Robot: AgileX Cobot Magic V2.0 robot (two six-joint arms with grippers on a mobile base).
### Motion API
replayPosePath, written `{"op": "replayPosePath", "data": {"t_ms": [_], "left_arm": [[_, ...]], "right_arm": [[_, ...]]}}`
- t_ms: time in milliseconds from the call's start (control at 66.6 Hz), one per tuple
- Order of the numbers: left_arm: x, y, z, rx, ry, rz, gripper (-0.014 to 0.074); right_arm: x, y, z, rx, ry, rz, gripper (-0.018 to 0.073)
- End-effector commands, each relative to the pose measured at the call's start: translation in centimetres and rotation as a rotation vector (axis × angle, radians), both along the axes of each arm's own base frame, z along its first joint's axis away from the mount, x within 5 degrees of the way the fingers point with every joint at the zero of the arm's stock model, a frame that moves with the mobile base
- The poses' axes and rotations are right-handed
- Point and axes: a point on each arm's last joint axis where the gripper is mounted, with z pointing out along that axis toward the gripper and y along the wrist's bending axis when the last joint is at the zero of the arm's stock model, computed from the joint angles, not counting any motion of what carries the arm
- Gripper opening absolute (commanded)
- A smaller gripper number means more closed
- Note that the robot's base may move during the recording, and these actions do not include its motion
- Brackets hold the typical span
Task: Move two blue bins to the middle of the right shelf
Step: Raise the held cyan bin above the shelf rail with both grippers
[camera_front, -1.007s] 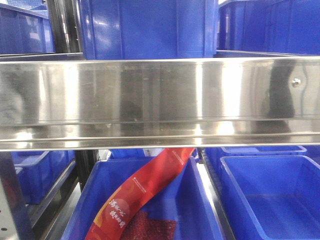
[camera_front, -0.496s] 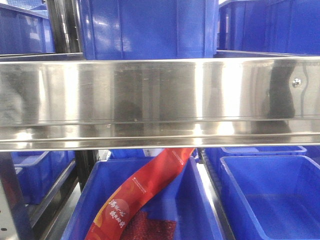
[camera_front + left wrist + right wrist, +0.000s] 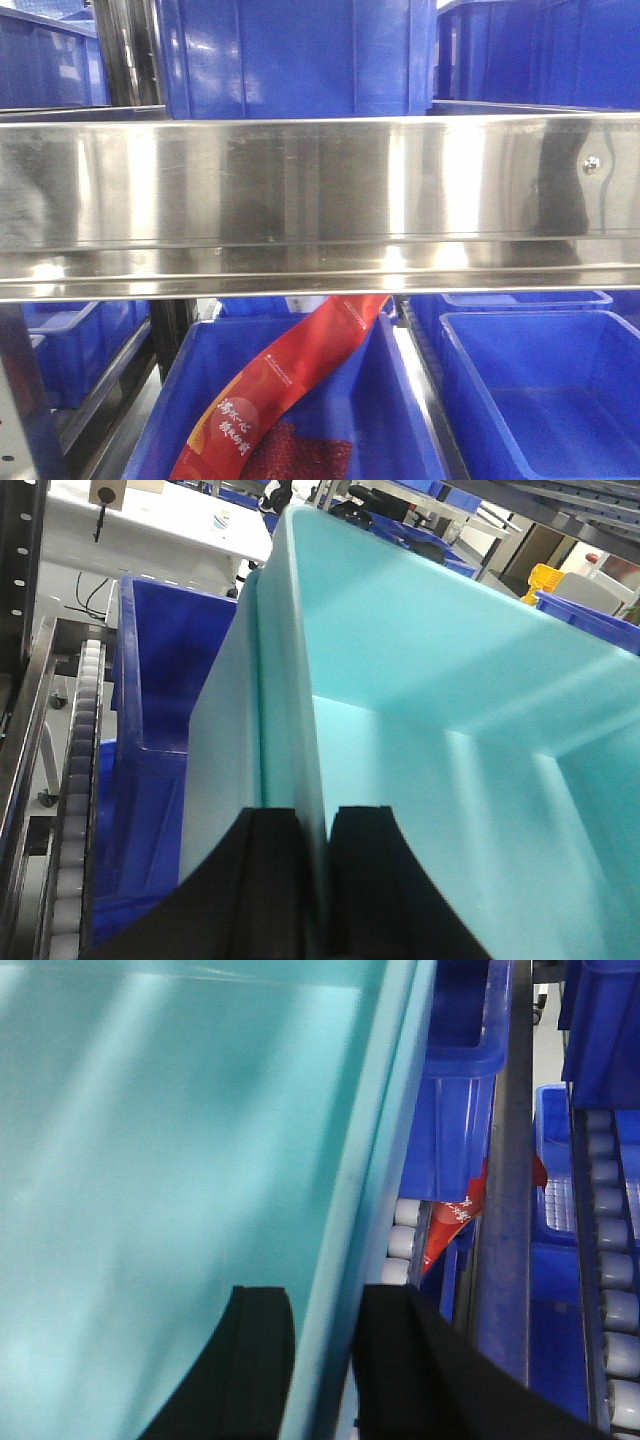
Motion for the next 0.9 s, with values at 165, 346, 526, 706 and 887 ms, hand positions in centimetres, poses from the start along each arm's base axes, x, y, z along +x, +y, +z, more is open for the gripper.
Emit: {"op": "replayPosePath", "data": {"t_ms": [165, 346, 526, 706, 887], "left_arm": [[-1.1, -0.7, 1.0, -0.095, -0.007, -0.056, -0.0111], [-1.2, -0.8, -0.2, -0.002, 0.094, -0.088, -0.0111], [0.1, -1.0, -3.4, 0.179, 0.278, -0.097, -0.0111], [2.3, -1.5, -6.4, 0.261, 0.415, -0.105, -0.0111], [4.0, -1.9, -8.4, 0.304, 0.482, -0.101, -0.0111]], "right_arm": [[-0.5, 0.7, 2.2, 0.136, -0.130, 0.032, -0.0162], [-0.6, 0.8, 1.4, 0.099, -0.057, 0.046, -0.0162], [0.4, 1.3, -0.7, 0.033, 0.063, 0.059, -0.0162], [2.5, 2.4, -3.6, -0.019, 0.173, 0.063, -0.0162], [4.7, 3.4, -6.7, -0.070, 0.267, 0.062, -0.0162]]}}
